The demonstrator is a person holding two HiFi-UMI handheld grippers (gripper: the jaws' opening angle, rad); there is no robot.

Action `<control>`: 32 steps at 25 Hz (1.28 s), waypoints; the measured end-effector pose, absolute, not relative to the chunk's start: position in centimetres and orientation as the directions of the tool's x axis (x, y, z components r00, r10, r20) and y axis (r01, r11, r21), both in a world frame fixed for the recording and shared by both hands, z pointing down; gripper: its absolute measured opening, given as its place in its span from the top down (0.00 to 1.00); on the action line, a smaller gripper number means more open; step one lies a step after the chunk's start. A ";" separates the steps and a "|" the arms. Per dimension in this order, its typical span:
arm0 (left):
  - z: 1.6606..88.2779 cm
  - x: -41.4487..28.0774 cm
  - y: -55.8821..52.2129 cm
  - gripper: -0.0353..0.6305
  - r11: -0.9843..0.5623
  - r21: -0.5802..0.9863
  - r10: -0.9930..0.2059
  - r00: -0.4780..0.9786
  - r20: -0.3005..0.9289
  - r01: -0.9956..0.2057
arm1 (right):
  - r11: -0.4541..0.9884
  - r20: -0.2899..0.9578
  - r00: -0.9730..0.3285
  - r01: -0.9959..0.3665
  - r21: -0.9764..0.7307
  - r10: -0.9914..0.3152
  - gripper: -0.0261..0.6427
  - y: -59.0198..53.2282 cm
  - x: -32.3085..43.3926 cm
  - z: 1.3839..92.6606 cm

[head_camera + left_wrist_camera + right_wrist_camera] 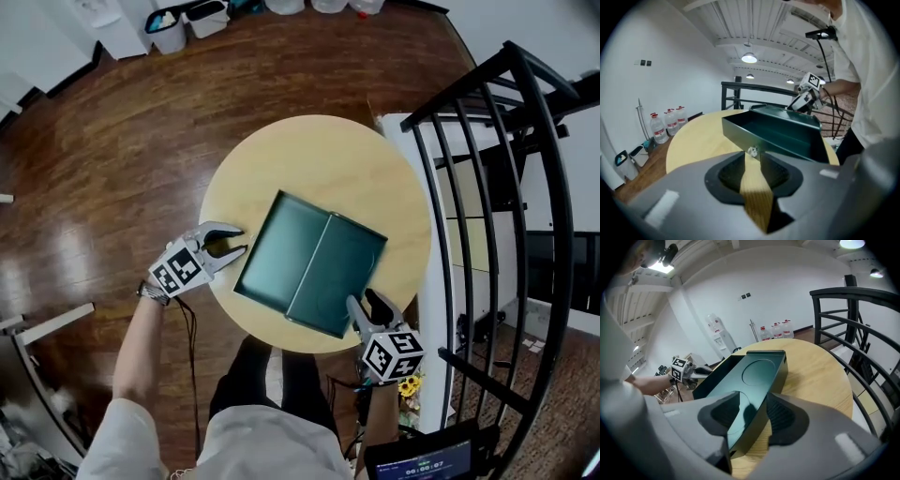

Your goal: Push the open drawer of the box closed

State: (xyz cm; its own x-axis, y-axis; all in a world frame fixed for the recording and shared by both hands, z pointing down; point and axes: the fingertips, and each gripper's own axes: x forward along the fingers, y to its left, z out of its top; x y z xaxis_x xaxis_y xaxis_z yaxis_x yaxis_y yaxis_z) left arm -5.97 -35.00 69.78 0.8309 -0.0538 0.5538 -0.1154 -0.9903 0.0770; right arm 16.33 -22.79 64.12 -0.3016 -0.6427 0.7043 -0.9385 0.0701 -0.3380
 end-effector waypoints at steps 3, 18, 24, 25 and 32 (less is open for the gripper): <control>69.9 -5.7 -34.7 0.78 -0.991 0.094 -0.024 0.826 0.563 -0.093 | 0.069 0.720 -0.310 -0.937 -0.343 -0.622 0.70 -22.4 16.2 64.6; 71.9 -5.1 -34.3 0.84 -0.998 0.041 -0.011 0.737 0.676 -0.052 | 0.029 0.714 -0.314 -0.924 -0.381 -0.625 0.70 -22.3 15.8 65.3; 72.0 -4.1 -33.9 0.84 -0.996 0.044 -0.027 0.747 0.664 -0.075 | 0.027 0.713 -0.311 -0.925 -0.379 -0.629 0.70 -22.3 16.0 65.5; 72.0 -4.1 -33.9 0.84 -0.996 0.046 -0.030 0.748 0.663 -0.081 | 0.027 0.712 -0.311 -0.924 -0.381 -0.629 0.70 -22.3 15.9 65.6; 71.4 -2.9 -33.3 0.84 -0.994 0.060 -0.031 0.772 0.635 -0.089 | 0.023 0.711 -0.304 -0.926 -0.376 -0.635 0.70 -22.4 15.8 65.7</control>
